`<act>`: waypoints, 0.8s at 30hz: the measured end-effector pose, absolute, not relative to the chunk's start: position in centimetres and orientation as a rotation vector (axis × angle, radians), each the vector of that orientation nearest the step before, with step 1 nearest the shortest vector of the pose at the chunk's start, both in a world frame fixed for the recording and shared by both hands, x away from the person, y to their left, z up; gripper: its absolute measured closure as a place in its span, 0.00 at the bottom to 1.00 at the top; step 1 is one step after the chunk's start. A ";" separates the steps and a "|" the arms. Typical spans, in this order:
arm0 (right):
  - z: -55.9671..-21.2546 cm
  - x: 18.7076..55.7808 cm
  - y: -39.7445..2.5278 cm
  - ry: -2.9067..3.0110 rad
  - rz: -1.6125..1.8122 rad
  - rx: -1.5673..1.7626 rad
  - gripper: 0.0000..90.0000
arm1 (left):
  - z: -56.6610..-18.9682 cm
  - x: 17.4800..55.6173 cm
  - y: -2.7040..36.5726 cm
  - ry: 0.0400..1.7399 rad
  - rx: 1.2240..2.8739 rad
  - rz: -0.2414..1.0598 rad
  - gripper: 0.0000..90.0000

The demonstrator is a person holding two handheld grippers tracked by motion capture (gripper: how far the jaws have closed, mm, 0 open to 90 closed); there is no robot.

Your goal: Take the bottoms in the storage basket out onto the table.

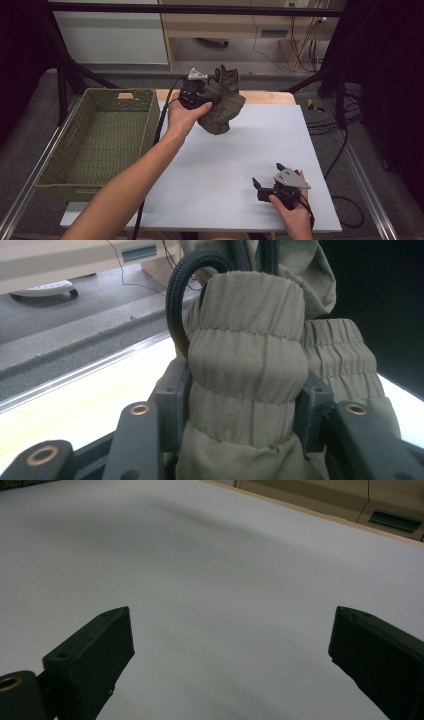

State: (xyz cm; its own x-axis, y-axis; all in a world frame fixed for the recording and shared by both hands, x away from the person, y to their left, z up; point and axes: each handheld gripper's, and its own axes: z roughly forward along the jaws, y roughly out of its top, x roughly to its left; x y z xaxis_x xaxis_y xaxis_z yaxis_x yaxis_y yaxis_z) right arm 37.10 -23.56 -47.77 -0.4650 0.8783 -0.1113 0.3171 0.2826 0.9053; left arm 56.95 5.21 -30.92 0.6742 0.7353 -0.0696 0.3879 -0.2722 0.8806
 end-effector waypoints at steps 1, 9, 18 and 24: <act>-47.7 37.1 -23.6 1.931 1.161 1.064 0.05 | -31.0 57.0 5.1 0.886 1.894 0.441 0.57; -47.7 36.8 -23.5 1.950 1.165 1.046 0.05 | -31.1 56.7 4.0 0.908 1.926 0.469 0.57; -47.6 36.5 -24.1 1.943 1.177 1.058 0.05 | -31.5 56.2 2.4 0.911 1.934 0.456 0.57; -47.7 36.8 -23.9 1.945 1.193 1.071 0.05 | -32.1 56.6 2.0 0.925 1.933 0.445 0.57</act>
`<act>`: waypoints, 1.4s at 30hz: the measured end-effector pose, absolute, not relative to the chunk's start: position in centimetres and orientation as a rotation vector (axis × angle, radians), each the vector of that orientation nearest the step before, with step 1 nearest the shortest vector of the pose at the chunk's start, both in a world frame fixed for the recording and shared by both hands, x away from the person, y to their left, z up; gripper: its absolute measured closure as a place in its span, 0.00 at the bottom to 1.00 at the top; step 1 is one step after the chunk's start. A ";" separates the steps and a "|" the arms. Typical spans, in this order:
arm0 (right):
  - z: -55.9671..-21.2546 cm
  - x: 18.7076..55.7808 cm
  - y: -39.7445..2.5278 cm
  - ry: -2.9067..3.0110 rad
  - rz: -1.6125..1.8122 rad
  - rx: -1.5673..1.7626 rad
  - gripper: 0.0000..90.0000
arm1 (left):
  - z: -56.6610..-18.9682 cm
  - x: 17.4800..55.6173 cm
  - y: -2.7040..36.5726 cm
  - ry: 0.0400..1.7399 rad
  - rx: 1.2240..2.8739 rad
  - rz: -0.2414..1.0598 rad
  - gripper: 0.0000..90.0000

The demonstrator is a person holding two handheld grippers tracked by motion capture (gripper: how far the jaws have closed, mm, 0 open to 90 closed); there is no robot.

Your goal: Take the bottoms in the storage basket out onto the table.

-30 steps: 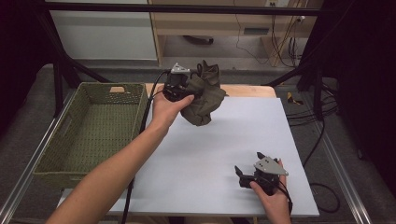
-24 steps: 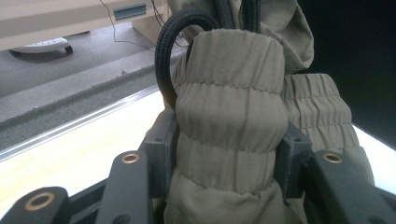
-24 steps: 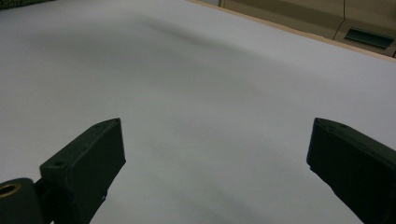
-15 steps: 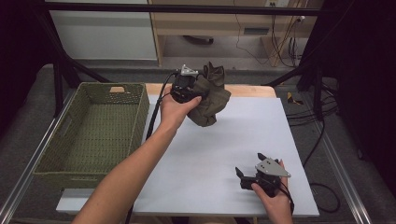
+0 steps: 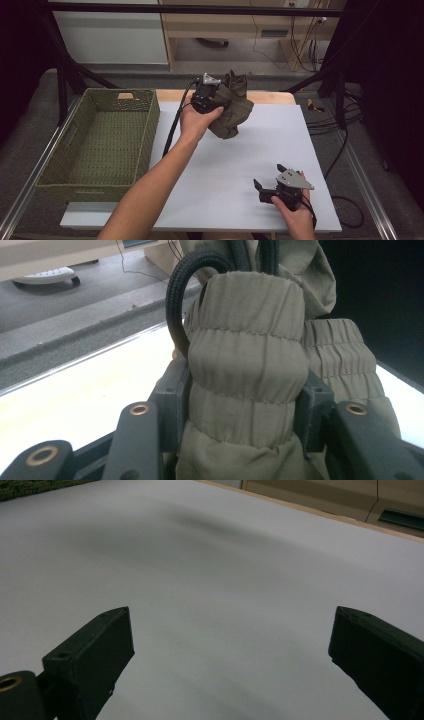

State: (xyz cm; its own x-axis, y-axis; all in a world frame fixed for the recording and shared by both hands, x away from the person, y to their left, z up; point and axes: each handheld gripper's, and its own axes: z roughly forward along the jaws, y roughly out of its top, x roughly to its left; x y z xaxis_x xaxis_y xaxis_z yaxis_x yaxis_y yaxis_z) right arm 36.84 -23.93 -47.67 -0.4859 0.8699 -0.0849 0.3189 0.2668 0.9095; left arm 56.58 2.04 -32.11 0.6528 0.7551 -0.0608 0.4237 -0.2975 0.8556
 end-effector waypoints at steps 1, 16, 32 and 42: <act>-47.7 36.9 -23.8 1.951 1.188 1.067 0.05 | -32.2 56.6 2.0 0.927 1.936 0.446 0.57; -47.8 36.6 -23.1 1.979 1.191 1.033 0.05 | -32.7 56.3 1.8 0.936 1.954 0.452 0.57; -47.8 36.6 -22.8 1.989 1.192 1.021 0.05 | -34.1 56.1 1.3 0.945 1.989 0.430 0.56; -47.8 36.6 -22.6 1.995 1.189 1.013 0.05 | -35.1 56.0 1.3 0.947 2.013 0.419 0.56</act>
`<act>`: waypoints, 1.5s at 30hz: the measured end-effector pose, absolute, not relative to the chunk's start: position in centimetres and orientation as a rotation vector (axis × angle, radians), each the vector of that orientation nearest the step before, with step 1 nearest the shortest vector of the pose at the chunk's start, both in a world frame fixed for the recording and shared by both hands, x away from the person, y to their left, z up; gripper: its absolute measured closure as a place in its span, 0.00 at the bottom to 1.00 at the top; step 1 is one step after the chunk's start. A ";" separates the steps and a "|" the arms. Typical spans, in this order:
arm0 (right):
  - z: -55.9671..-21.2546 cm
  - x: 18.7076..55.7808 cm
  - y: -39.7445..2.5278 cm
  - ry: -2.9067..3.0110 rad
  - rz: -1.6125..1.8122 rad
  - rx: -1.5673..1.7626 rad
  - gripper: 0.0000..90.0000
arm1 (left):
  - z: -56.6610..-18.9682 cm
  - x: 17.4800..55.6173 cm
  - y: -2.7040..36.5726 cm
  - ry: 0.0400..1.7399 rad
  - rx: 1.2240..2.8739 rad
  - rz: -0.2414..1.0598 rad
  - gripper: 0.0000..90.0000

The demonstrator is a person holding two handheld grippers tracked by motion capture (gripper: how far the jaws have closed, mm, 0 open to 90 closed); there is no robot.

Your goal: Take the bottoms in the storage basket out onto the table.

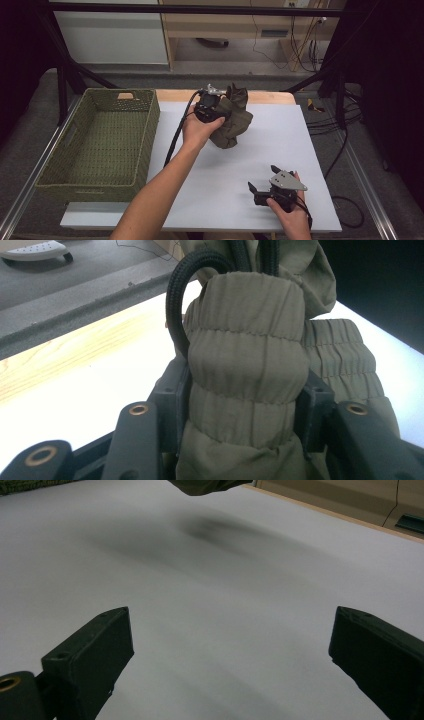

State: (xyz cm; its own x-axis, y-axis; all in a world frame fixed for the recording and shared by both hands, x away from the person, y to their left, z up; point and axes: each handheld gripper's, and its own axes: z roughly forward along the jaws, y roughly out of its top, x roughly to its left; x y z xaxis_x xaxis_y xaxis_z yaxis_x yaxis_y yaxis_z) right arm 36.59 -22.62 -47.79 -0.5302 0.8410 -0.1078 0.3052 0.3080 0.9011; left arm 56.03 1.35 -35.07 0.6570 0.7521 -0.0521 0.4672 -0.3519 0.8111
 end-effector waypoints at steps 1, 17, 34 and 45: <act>-47.8 36.6 -22.6 1.994 1.190 1.013 0.05 | -35.1 56.0 1.4 0.947 2.015 0.419 0.56; -47.8 36.7 -22.6 1.996 1.188 1.010 0.05 | -36.0 55.5 1.4 0.944 2.029 0.384 0.56; -47.8 36.7 -22.5 1.998 1.188 1.009 0.05 | -37.6 54.9 0.6 0.926 2.076 0.364 0.56; -47.8 36.7 -22.5 2.001 1.187 1.004 0.05 | -38.5 54.5 0.5 0.919 2.096 0.359 0.56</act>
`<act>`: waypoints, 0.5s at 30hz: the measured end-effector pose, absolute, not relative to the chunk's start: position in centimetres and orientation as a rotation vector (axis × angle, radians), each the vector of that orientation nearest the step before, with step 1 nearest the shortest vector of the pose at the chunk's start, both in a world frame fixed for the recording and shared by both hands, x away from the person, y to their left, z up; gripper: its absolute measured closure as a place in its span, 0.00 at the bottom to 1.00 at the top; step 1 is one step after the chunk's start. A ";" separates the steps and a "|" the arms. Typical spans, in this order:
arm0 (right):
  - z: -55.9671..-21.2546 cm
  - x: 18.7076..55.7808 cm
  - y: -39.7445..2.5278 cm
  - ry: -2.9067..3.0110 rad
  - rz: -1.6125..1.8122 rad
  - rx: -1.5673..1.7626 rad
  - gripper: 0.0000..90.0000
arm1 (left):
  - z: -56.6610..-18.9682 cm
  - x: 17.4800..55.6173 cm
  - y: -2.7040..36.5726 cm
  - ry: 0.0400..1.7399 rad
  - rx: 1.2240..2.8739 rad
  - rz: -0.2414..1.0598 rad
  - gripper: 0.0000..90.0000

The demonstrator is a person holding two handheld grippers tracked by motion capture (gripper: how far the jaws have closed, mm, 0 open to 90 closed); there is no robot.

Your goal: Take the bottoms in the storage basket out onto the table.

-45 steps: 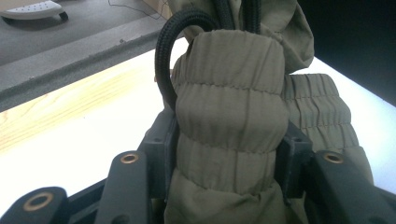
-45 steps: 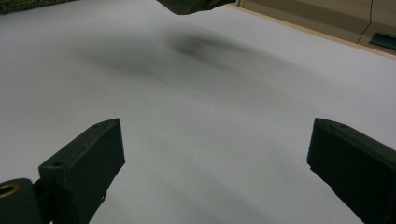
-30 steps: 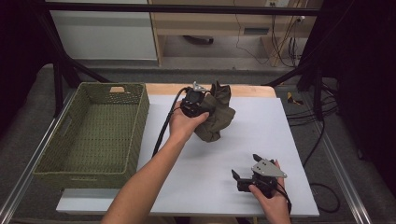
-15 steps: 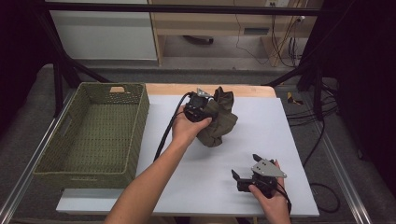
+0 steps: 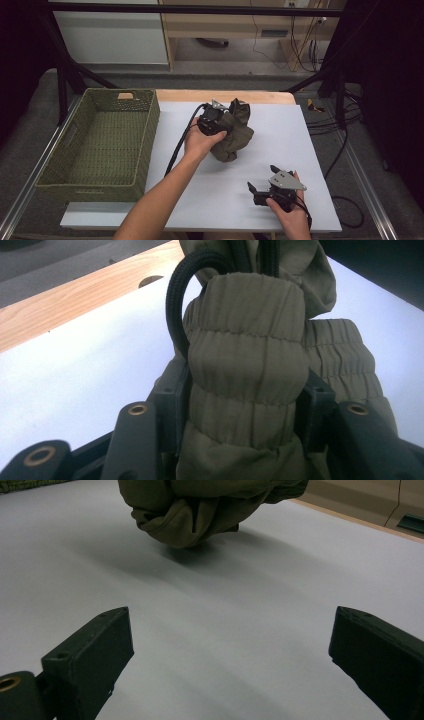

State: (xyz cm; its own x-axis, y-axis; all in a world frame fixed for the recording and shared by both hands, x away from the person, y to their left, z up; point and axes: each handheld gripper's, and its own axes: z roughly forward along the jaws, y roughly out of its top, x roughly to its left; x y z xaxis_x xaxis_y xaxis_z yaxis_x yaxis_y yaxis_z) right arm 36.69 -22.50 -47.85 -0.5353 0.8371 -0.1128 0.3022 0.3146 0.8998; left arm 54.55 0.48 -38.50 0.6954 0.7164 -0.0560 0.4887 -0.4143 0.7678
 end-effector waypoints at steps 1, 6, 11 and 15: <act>-47.8 36.7 -22.5 2.001 1.187 1.004 0.05 | -38.5 54.5 0.5 0.916 2.098 0.369 0.56; -47.9 36.7 -22.5 2.002 1.186 1.003 0.05 | -38.7 54.4 0.5 0.914 2.104 0.359 0.56; -47.9 36.7 -22.4 2.002 1.185 1.003 0.05 | -39.1 54.3 0.6 0.920 2.102 0.355 0.56; -47.9 36.7 -22.4 2.004 1.184 1.001 0.05 | -39.2 54.3 0.8 0.922 2.098 0.366 0.55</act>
State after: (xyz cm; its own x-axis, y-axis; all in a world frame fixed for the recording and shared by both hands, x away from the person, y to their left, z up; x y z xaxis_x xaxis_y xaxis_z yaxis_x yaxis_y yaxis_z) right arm 36.70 -22.42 -47.86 -0.5364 0.8360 -0.1156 0.3020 0.3180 0.8987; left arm 54.25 0.76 -39.18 0.6929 0.7192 -0.0509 0.4885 -0.4163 0.7668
